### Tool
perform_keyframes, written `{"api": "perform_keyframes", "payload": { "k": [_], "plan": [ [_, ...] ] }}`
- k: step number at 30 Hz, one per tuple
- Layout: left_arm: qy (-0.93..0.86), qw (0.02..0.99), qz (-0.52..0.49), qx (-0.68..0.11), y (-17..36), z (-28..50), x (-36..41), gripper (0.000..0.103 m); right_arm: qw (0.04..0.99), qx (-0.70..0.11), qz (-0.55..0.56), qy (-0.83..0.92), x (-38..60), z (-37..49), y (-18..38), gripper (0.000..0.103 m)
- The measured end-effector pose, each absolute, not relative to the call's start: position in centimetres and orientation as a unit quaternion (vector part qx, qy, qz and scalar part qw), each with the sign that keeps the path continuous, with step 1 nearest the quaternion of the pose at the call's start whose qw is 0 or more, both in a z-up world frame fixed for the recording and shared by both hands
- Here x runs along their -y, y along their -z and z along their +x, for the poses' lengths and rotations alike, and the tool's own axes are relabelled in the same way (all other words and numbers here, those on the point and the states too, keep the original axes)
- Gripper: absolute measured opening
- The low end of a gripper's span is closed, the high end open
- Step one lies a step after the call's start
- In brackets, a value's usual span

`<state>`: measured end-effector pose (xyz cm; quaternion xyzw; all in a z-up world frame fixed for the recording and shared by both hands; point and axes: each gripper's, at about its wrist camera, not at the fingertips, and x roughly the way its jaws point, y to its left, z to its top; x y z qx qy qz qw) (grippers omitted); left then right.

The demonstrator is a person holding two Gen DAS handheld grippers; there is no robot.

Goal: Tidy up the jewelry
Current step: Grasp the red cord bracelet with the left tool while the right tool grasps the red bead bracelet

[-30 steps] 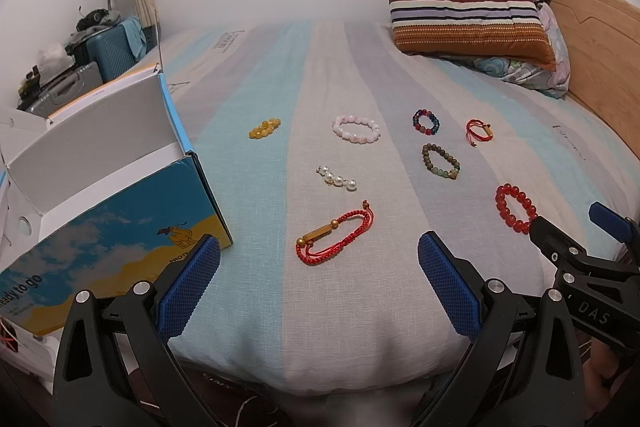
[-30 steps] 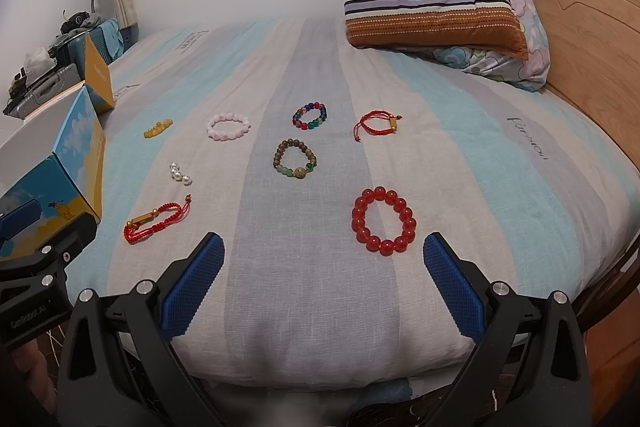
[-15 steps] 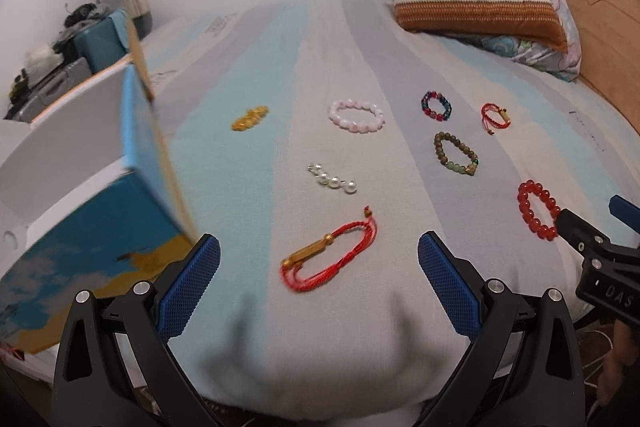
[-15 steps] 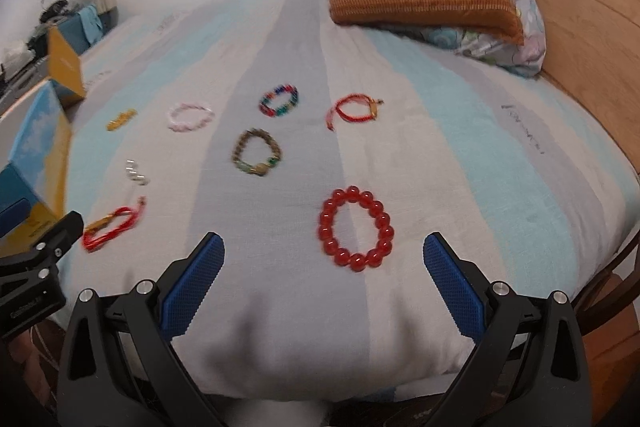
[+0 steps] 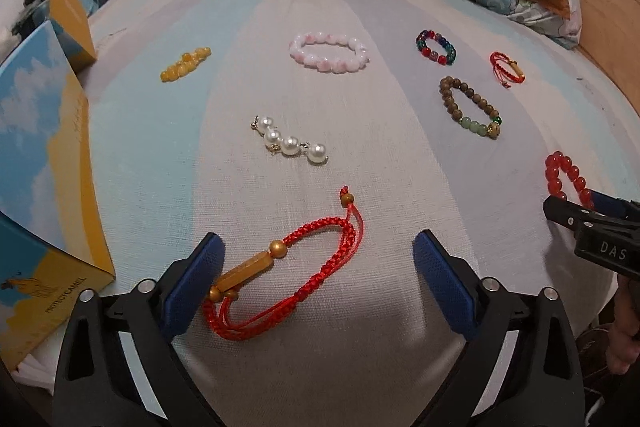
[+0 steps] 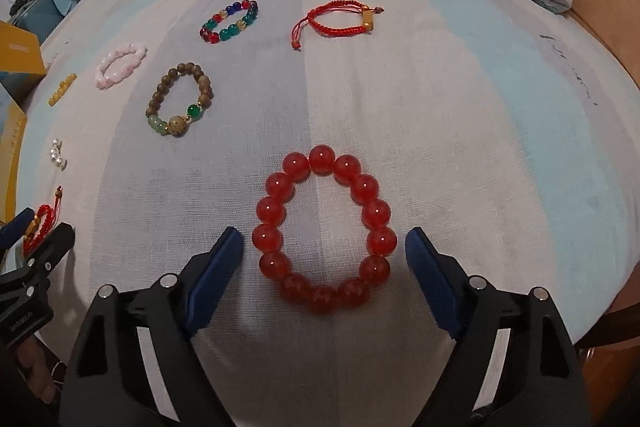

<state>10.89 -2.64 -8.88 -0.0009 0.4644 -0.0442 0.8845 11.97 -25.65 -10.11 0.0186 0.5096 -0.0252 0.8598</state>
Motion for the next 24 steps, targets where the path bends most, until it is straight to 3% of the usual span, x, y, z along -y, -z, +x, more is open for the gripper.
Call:
{"api": "perform_keyframes", "payload": {
  "k": [11, 13, 15, 18, 24],
  "plan": [
    [0.026, 0.885, -0.01, -0.466, 8.5, 10.4, 1.1, 0.044, 0.867, -0.497, 0.012, 0.032, 25.6, 11.0, 9.5, 0.041],
    [0.024, 0.886, -0.007, -0.462, 8.4, 10.2, 1.1, 0.032, 0.869, -0.493, 0.01, 0.036, 25.6, 11.1, 9.4, 0.034],
    [0.03, 0.888, -0.011, -0.459, 8.2, 10.1, 1.0, 0.013, 0.873, -0.486, 0.008, 0.042, 25.7, 10.9, 9.2, 0.026],
    [0.036, 0.889, -0.016, -0.456, 7.9, 9.9, 0.8, 0.009, 0.879, -0.475, 0.02, 0.042, 26.2, 10.7, 8.8, 0.014],
    [0.04, 0.892, -0.011, -0.451, 7.3, 9.5, 1.0, 0.009, 0.884, -0.465, 0.018, 0.037, 26.2, 10.4, 8.2, 0.014]
  ]
}}
